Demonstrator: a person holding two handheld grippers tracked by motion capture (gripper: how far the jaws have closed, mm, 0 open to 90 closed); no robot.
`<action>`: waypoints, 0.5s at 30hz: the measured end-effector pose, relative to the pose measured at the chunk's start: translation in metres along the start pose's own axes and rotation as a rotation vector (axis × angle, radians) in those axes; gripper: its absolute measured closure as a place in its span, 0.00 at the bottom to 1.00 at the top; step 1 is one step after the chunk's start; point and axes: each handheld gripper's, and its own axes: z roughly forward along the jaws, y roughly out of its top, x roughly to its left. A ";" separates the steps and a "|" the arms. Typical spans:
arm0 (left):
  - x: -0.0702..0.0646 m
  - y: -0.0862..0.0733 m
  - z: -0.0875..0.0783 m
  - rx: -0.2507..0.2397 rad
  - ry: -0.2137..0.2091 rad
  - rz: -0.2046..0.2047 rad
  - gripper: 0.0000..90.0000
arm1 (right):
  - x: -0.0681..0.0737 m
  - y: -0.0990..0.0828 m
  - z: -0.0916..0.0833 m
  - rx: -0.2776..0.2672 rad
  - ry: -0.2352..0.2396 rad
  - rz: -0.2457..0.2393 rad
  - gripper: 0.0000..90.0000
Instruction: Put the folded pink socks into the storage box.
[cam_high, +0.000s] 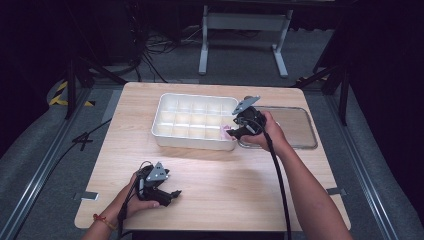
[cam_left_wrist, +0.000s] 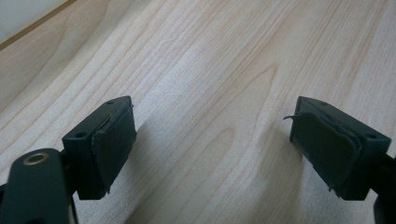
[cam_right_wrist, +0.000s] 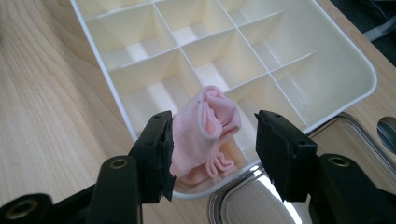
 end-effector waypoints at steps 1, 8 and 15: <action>0.000 0.000 0.000 0.000 0.000 0.000 0.16 | 0.001 0.000 -0.002 -0.006 0.001 0.003 0.51; 0.000 0.000 0.000 0.002 -0.001 0.000 0.16 | 0.007 0.001 -0.012 -0.040 -0.020 -0.005 0.47; 0.000 0.000 0.000 -0.002 0.001 -0.001 0.16 | 0.013 -0.001 -0.023 -0.057 -0.059 -0.016 0.44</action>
